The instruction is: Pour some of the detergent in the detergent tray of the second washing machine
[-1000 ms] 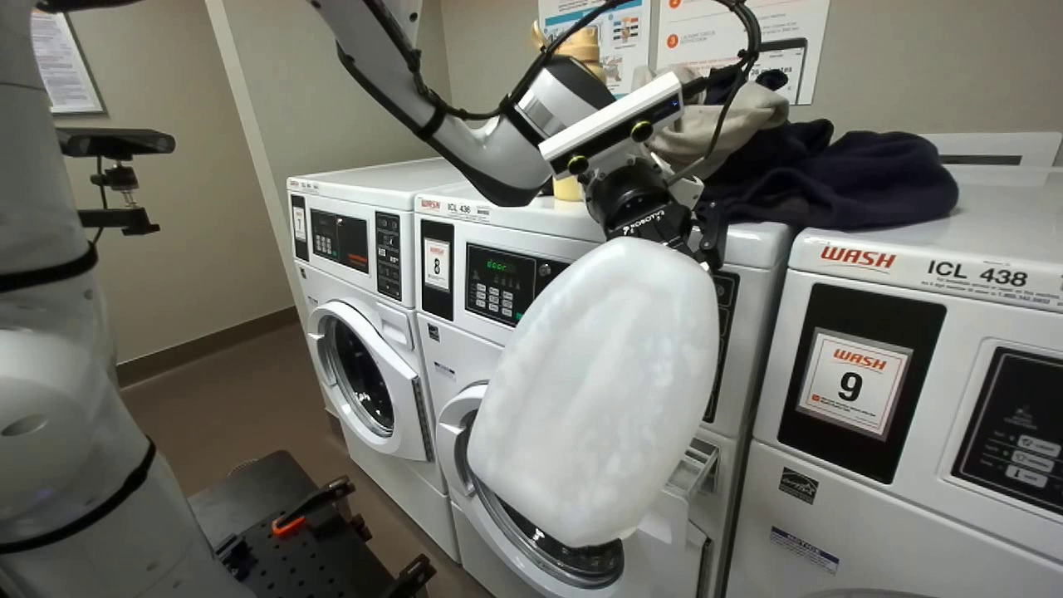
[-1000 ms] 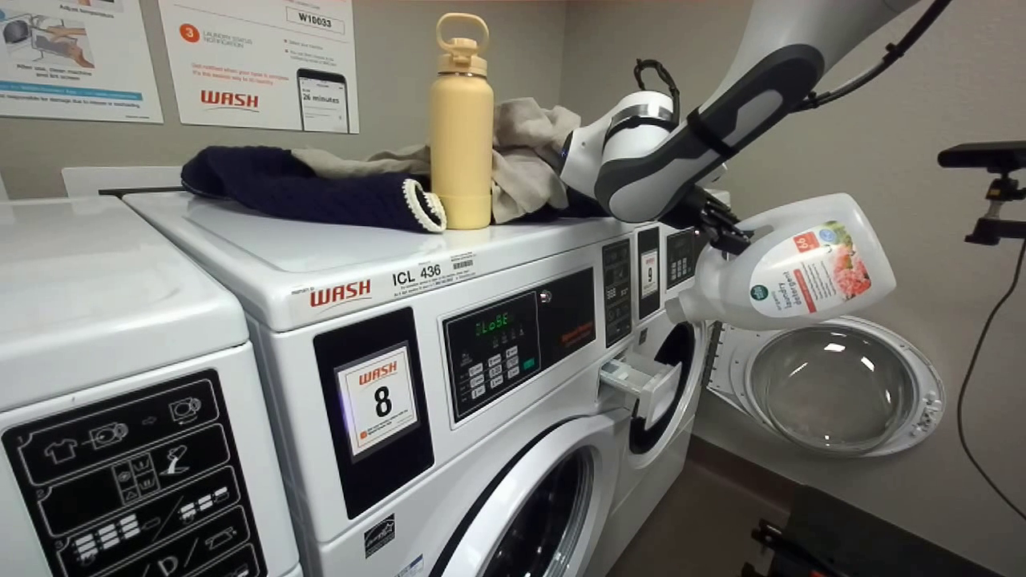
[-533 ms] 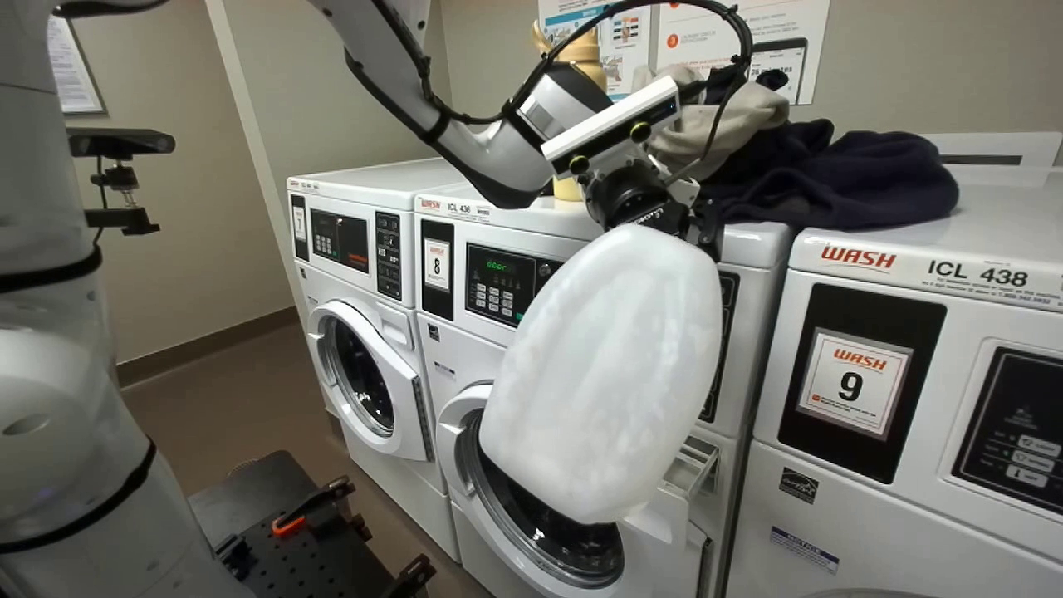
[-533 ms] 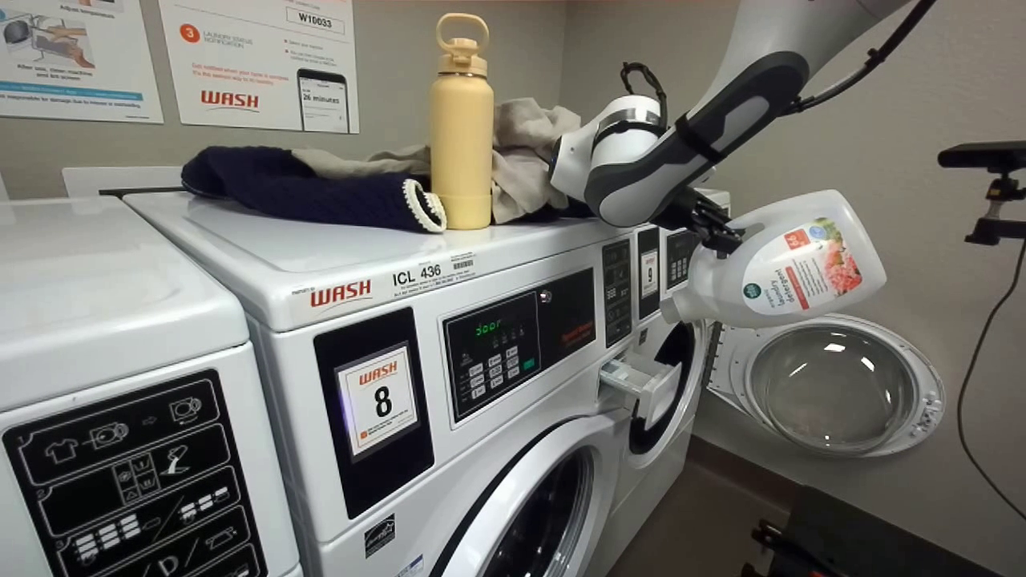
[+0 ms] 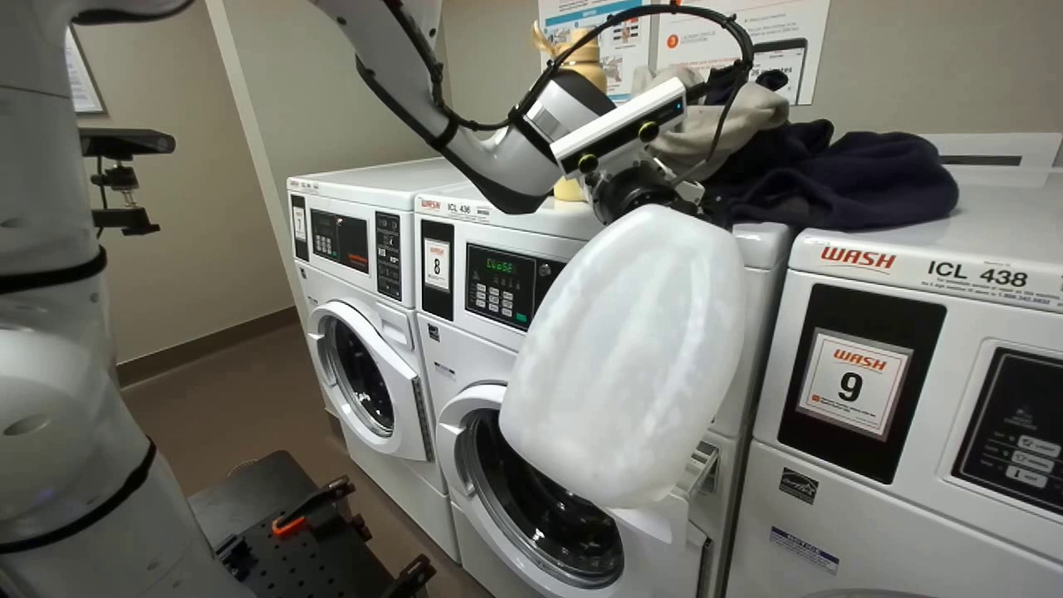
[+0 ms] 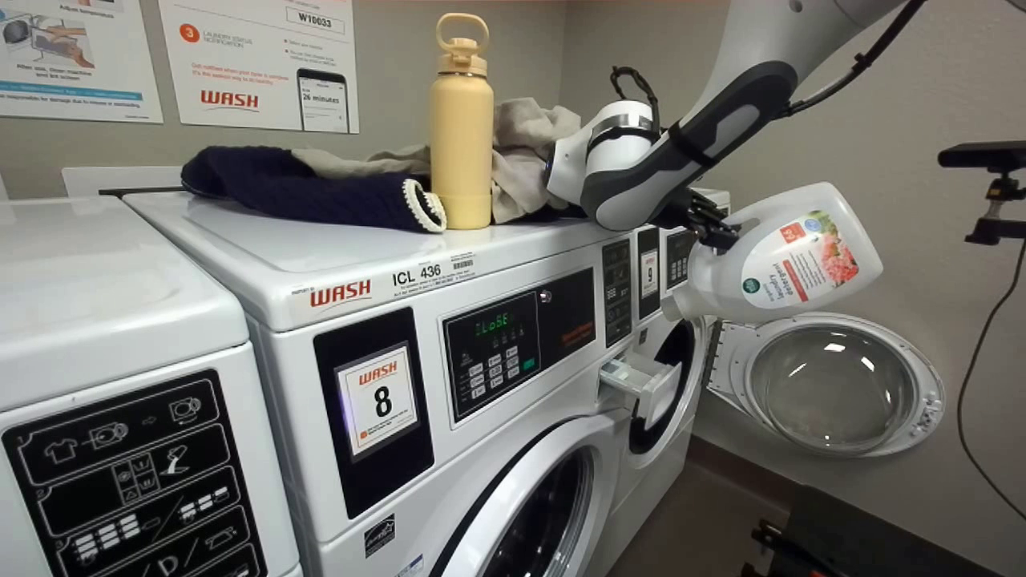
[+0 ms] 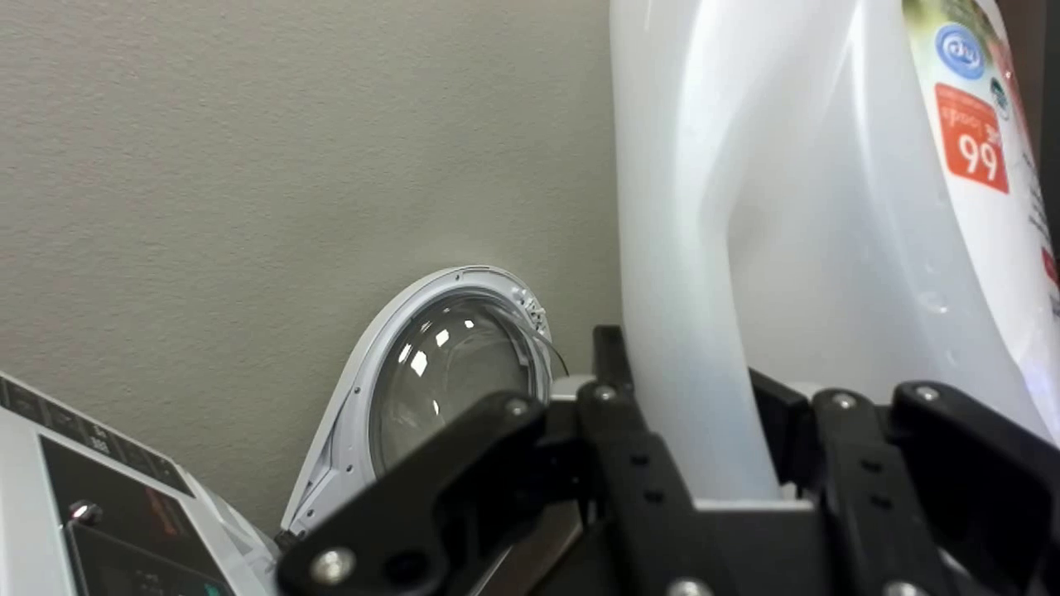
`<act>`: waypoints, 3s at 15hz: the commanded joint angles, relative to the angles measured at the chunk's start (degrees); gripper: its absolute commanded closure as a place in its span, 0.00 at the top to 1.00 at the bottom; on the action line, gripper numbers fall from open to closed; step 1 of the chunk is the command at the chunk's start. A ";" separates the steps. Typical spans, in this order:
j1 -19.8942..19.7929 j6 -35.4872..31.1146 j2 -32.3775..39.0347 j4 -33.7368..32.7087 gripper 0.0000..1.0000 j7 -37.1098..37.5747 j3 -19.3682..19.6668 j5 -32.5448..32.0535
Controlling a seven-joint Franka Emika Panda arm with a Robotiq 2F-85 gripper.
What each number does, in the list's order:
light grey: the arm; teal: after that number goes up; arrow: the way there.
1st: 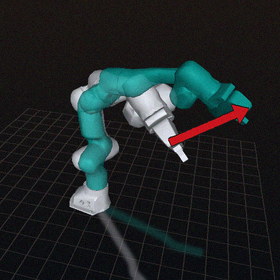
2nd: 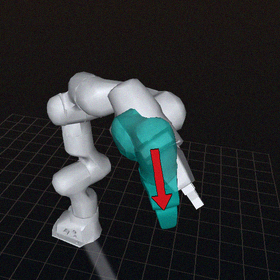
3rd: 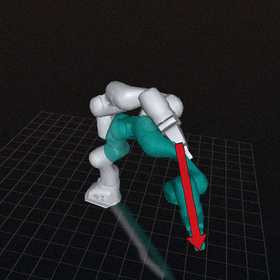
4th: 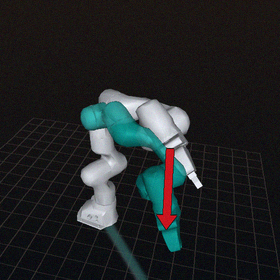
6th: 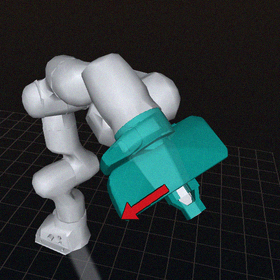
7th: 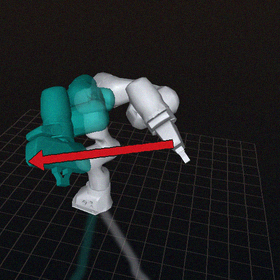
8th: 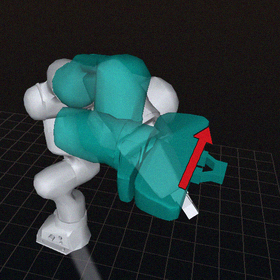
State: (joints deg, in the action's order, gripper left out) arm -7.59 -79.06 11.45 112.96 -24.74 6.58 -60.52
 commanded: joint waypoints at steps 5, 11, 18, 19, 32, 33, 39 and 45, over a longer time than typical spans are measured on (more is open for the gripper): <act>0.30 4.31 0.50 -2.43 0.09 -3.81 -0.64 -1.97; 0.00 1.36 -0.70 -1.87 0.09 -1.11 -0.78 -0.91; -0.55 -1.01 -4.11 -0.23 0.09 5.14 -0.42 1.03; -0.71 -1.70 -4.99 0.00 0.09 6.60 -0.34 1.90; -0.29 -10.78 -23.64 8.91 0.09 15.83 1.00 10.06; 0.01 -11.39 -25.25 9.66 0.09 15.89 0.93 11.11; 2.99 -17.38 -32.73 13.47 0.09 15.95 -0.09 18.02; 6.88 -23.55 -36.01 13.78 0.09 14.72 -1.74 27.18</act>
State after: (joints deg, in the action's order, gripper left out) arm -2.02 -100.22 -21.17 126.10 -8.71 5.96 -36.48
